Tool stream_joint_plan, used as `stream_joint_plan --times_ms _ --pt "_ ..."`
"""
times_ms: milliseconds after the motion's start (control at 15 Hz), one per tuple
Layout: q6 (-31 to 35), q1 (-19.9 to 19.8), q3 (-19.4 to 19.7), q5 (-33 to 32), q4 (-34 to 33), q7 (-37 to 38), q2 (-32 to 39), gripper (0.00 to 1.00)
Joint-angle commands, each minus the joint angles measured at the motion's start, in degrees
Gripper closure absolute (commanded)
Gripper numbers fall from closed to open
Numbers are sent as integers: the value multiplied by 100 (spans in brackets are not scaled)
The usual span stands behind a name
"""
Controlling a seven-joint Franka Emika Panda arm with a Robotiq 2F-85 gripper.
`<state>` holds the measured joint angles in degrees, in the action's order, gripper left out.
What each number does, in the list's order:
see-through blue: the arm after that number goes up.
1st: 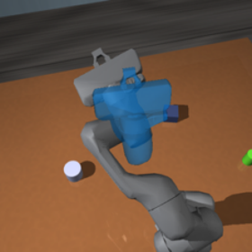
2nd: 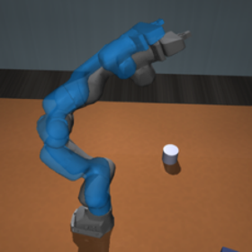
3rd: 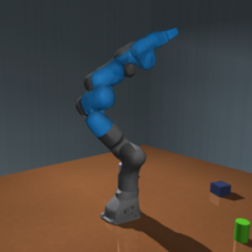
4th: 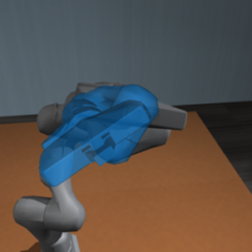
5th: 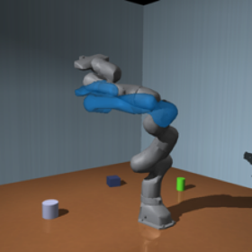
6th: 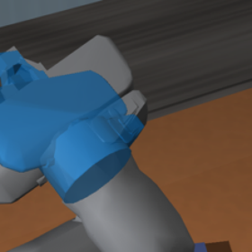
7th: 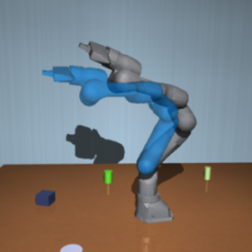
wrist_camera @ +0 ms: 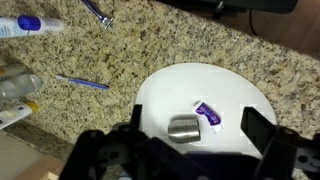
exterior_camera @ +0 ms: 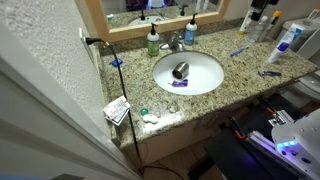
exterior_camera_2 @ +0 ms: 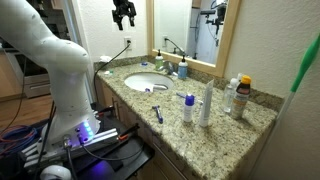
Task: Remove the silver cup out of the sink
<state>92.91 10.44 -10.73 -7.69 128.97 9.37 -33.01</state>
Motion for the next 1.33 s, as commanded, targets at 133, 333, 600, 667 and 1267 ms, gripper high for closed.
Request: stream_joint_plan --times_ms 133,333,600,667,1267 --pt "-2 -66 -76 25 7 -19 15 0" --pt "-10 -64 -76 23 -1 -16 103 0" --pt "-10 -64 -76 22 -1 -15 105 0" --pt "422 -89 -112 -34 397 149 92 0" --pt "2115 -128 -399 -164 1443 1230 297 0"
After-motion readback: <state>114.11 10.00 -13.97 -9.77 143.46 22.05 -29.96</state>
